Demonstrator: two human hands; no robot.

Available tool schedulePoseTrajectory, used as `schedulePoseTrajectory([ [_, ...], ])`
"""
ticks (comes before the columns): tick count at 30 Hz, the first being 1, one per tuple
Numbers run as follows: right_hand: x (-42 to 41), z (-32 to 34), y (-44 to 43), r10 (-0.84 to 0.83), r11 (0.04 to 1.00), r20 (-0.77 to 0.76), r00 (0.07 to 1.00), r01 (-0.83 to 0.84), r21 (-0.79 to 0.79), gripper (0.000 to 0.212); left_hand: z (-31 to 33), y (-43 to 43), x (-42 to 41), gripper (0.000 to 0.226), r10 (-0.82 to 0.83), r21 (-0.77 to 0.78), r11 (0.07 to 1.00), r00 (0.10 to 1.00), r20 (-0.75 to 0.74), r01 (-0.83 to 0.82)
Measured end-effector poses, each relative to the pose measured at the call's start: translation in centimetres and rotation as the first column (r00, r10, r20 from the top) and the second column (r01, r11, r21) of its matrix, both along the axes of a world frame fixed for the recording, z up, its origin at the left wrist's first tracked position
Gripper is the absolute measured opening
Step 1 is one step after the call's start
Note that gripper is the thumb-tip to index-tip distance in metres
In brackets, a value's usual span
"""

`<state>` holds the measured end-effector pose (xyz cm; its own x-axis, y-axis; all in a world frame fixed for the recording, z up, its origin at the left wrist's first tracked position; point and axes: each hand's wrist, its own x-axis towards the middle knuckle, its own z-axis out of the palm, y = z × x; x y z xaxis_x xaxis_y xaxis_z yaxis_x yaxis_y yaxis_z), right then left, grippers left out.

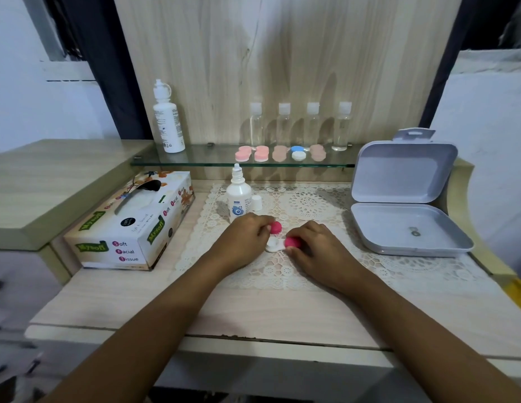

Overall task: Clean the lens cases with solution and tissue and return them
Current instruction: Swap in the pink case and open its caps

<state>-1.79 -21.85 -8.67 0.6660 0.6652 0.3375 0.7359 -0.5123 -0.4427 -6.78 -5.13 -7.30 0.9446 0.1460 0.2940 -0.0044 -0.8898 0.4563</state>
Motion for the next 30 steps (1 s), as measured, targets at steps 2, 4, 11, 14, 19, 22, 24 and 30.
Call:
schedulePoseTrajectory([
  [2,0.0,0.0,0.0,0.0,1.0,-0.001,1.0,0.0,0.001,0.029,0.0,0.0,-0.5,0.032,0.028,-0.07,0.997,0.999,0.042,-0.025],
  [4,-0.1,0.0,0.0,0.0,1.0,-0.01,1.0,0.0,0.001,0.03,-0.2,0.2,-1.1,0.024,0.044,-0.137,0.99,0.996,0.077,-0.033],
  [11,-0.4,0.1,-0.1,-0.007,1.0,0.004,1.0,0.007,0.018,0.031,0.2,0.4,-2.4,0.035,-0.07,-0.15,0.987,0.996,-0.056,0.061],
  [14,-0.5,0.2,-0.1,-0.015,1.0,0.004,1.0,0.015,0.027,0.033,0.1,0.4,-2.4,0.027,-0.084,-0.107,0.991,0.996,-0.039,0.08],
  [19,-0.6,0.4,-0.1,-0.063,0.998,-0.02,0.998,0.064,0.02,0.041,0.1,0.3,-2.4,0.025,-0.103,-0.103,0.989,0.995,-0.001,0.102],
  [22,-0.5,0.5,0.0,-0.097,0.995,-0.055,0.994,0.099,0.034,0.035,0.0,0.4,-2.3,0.025,-0.108,-0.115,0.987,0.994,0.016,0.109],
  [24,-0.4,0.5,0.0,-0.087,0.995,-0.056,0.995,0.089,0.039,0.03,-0.1,0.3,-2.3,0.025,-0.114,-0.111,0.987,0.993,0.026,0.116],
  [30,-0.4,0.6,-0.2,0.011,0.999,-0.053,0.999,-0.009,0.042,0.024,-0.2,0.2,-2.2,0.026,-0.124,-0.108,0.986,0.992,0.035,0.128],
])
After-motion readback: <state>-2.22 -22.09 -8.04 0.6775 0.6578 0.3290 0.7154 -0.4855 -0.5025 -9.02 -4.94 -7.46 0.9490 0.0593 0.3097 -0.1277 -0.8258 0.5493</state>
